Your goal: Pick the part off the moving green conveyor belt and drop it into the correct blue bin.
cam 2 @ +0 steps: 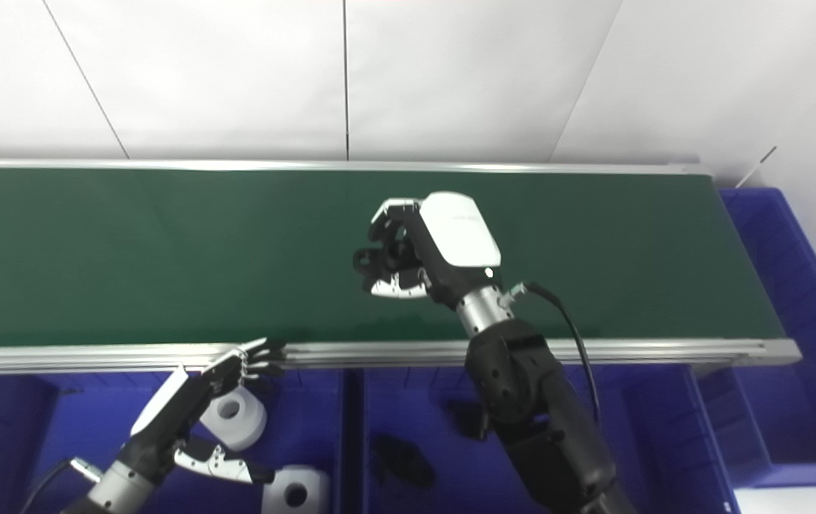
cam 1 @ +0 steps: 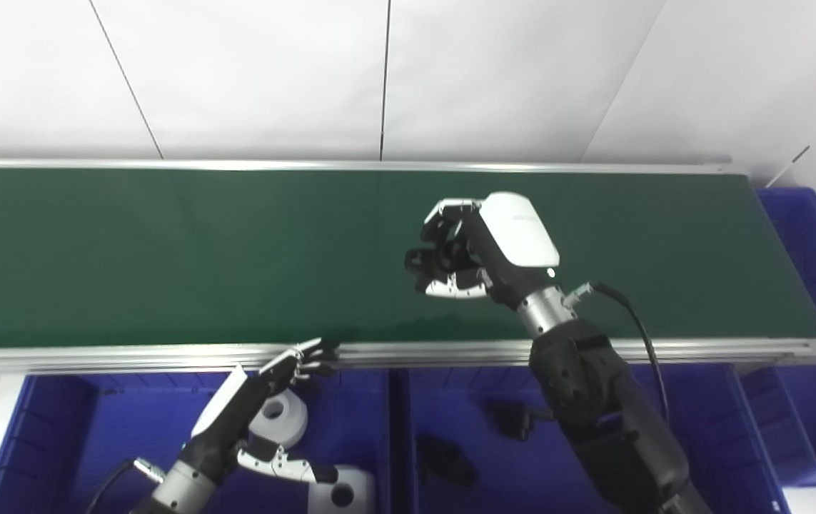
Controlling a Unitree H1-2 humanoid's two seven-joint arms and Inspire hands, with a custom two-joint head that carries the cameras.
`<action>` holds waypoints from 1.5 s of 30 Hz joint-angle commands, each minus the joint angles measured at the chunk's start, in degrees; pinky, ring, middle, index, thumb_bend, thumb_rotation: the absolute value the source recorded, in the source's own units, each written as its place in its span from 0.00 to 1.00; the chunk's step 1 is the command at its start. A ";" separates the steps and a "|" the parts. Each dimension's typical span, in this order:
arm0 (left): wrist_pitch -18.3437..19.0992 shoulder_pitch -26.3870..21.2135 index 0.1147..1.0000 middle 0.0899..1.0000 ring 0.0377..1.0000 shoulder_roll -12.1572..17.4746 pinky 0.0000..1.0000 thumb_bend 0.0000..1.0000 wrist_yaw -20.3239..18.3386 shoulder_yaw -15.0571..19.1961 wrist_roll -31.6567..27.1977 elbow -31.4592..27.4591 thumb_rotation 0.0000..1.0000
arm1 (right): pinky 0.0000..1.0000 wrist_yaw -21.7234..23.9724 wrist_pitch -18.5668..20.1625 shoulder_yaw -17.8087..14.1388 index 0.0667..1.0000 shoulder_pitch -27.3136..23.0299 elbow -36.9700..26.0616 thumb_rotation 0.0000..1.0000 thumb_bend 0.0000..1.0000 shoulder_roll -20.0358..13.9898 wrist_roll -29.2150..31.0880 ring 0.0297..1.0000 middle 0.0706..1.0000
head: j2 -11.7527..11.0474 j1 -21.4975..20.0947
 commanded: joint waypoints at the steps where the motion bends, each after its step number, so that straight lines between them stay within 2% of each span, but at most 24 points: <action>1: -2.11 0.08 0.82 0.82 0.75 -0.17 0.66 0.90 -1.01 0.98 -1.38 -1.58 0.27 | 0.28 -0.33 -1.87 -0.56 0.50 2.79 -4.01 0.00 0.51 -0.02 1.00 0.34 0.45 | 0.45 -0.06; 7: -2.10 0.80 0.83 0.82 0.76 -0.90 0.67 0.89 -3.66 3.00 -2.92 -2.01 0.24 | 0.35 1.06 -0.89 -0.39 0.48 11.13 -7.34 0.00 0.51 0.11 -0.25 0.38 0.48 | 0.37 -0.64; 11: -2.11 1.09 0.83 0.82 0.77 -1.09 0.68 0.89 -4.76 4.08 -2.71 -1.99 0.24 | 0.34 -0.58 -2.42 -0.69 0.48 14.81 -6.03 0.00 0.51 0.32 -0.79 0.37 0.48 | 0.34 -1.01; 15: -2.11 1.31 0.83 0.83 0.77 -1.20 0.68 0.89 -6.06 5.02 -3.26 -2.19 0.25 | 0.33 -0.54 -2.23 -0.39 0.50 16.85 -4.14 0.00 0.51 0.25 -0.76 0.35 0.45 | 0.60 -1.10; 18: -2.11 1.43 0.83 0.83 0.77 -1.32 0.68 0.89 -7.13 5.75 -3.78 -2.37 0.24 | 0.29 0.52 -1.19 -0.28 0.50 17.21 -3.38 0.00 0.51 0.19 -0.64 0.34 0.42 | 0.84 -1.30; 23: -2.11 1.71 0.83 0.82 0.76 -1.74 0.68 0.89 -8.54 7.11 -4.24 -2.34 0.24 | 0.20 3.42 1.55 0.34 0.45 16.80 -1.55 0.00 0.52 -0.16 -3.29 0.39 0.46 | 0.86 -1.75; 30: -2.11 1.75 0.83 0.82 0.76 -2.39 0.68 0.88 -9.87 8.18 -4.17 -2.40 0.23 | 0.22 9.50 6.56 1.93 0.45 14.55 0.35 0.00 0.52 -0.04 -10.19 0.39 0.47 | 0.95 -1.87; 33: -2.11 1.63 0.83 0.82 0.75 -2.66 0.68 0.88 -10.02 8.50 -3.98 -2.25 0.23 | 0.23 13.37 9.13 3.46 0.46 13.20 1.20 0.00 0.52 -0.30 -14.01 0.38 0.47 | 0.70 -2.21; 35: -2.11 1.57 0.83 0.82 0.76 -2.88 0.67 0.88 -10.16 8.69 -3.95 -2.07 0.23 | 0.20 17.04 10.45 4.70 0.46 12.13 1.73 0.00 0.52 -0.69 -16.69 0.28 0.44 | 0.47 -2.31; 37: -2.11 1.50 0.82 0.82 0.76 -3.08 0.67 0.88 -10.31 8.85 -3.86 -1.89 0.22 | 0.27 21.09 10.87 6.32 0.46 10.98 2.11 0.01 0.52 -1.55 -19.07 0.34 0.44 | 0.40 -2.33; 38: -2.11 1.50 0.82 0.81 0.76 -3.14 0.67 0.88 -10.35 8.91 -3.80 -1.85 0.23 | 0.35 22.74 10.86 6.98 0.61 10.54 2.20 0.28 0.58 -1.94 -19.84 0.42 0.49 | 0.40 -2.33; 39: -2.11 1.50 0.82 0.81 0.76 -3.18 0.67 0.88 -10.35 8.94 -3.67 -1.81 0.23 | 0.37 25.16 10.86 7.78 0.65 9.95 2.25 0.35 0.59 -2.47 -20.69 0.43 0.50 | 0.23 -2.24; 40: -2.11 1.51 0.82 0.81 0.76 -3.23 0.67 0.88 -10.31 8.94 -3.52 -1.79 0.23 | 0.71 27.57 10.82 8.58 0.76 9.37 2.19 0.59 0.62 -3.05 -21.71 0.70 0.70 | 0.14 -2.15; 41: -2.11 1.54 0.82 0.81 0.76 -3.26 0.67 0.89 -10.23 8.94 -3.36 -1.82 0.24 | 0.90 29.80 11.00 9.15 0.82 8.95 1.99 0.76 0.65 -3.44 -22.71 0.84 0.82 | -0.02 -2.02; 42: -2.11 1.60 0.82 0.81 0.76 -3.30 0.67 0.89 -10.27 8.95 -3.38 -1.84 0.24 | 0.92 31.14 11.19 9.43 0.83 8.87 1.59 0.78 0.66 -3.67 -23.68 0.85 0.83 | -0.14 -1.94; 43: -2.11 1.69 0.82 0.81 0.76 -3.32 0.67 0.89 -10.33 8.97 -3.44 -1.88 0.24 | 0.96 31.16 11.11 9.41 0.85 9.15 1.12 0.84 0.68 -3.76 -24.21 0.90 0.87 | -0.18 -1.90; 45: -2.11 1.92 0.82 0.82 0.76 -3.31 0.67 0.89 -10.44 9.01 -3.53 -1.97 0.24 | 0.99 28.92 10.48 8.36 0.87 10.53 -0.07 0.89 0.71 -3.46 -23.52 0.92 0.90 | -0.39 -1.84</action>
